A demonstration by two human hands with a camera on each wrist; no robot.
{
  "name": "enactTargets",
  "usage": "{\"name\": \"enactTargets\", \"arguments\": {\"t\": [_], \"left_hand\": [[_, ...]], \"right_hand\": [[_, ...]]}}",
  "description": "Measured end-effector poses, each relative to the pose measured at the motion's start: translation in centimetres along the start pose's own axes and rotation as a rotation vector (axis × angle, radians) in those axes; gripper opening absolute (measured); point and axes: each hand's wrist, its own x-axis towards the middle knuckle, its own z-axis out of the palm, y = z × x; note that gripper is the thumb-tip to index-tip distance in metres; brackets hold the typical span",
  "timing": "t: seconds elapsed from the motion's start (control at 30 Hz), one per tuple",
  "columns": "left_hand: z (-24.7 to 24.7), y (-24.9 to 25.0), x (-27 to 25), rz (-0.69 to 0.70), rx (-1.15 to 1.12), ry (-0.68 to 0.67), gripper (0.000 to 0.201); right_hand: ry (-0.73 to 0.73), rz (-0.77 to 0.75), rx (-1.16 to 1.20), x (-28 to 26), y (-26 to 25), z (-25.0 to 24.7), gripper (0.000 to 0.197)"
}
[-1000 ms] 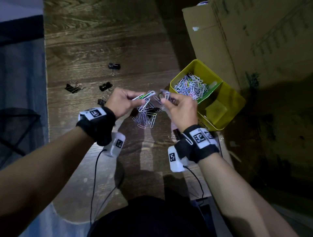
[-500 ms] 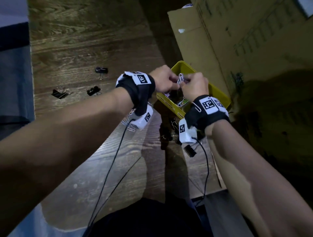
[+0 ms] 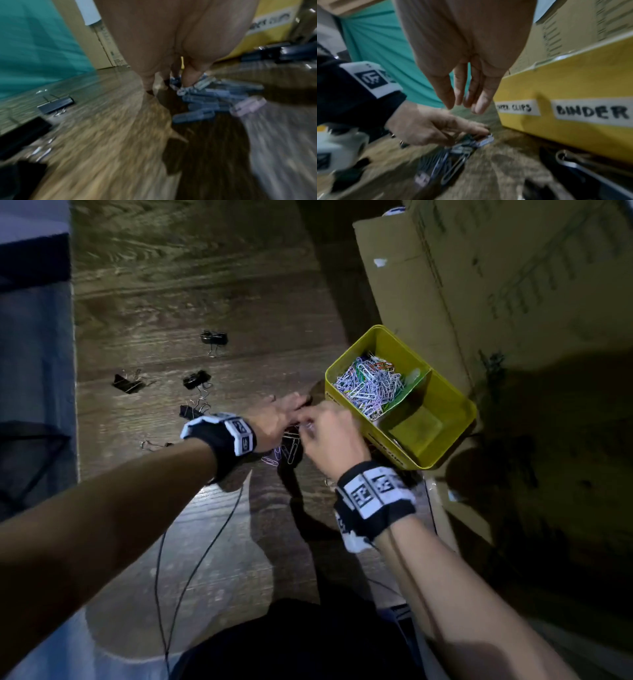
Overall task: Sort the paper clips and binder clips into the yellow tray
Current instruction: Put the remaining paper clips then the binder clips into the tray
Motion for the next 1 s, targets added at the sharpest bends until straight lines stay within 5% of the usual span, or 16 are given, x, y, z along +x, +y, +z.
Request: {"name": "enactTargets", "arguments": {"t": [0.23, 0.33, 0.5, 0.73, 1.0], "left_hand": [[2.8, -1.4, -5.1, 0.020, -0.035, 0.117, 0.073], [2.7, -1.4, -6.4, -0.066, -0.077, 0.205, 0.076], [2.6, -0.3, -6.0, -0.272, 0.062, 0.050, 0.083], [3.5, 1.7, -6.2, -0.228, -0.055, 0.147, 0.044], [3.9, 1.4, -7.1, -0.110, -0.012, 0.106, 0.040]], "right_hand": [[-0.234, 0.016, -0.302, -0.8, 0.5, 6.2, 0.076], [-0.276, -0.013, -0.371, -0.5, 0.1, 7.0, 0.071], [-0.314, 0.021, -0.282, -0.3, -0.9, 6.9, 0.059], [-0.353, 0.043, -0.158, -0.3, -1.1, 6.5, 0.028], [-0.361, -0.001, -0.281, -1.7, -1.8, 6.2, 0.027]]}}
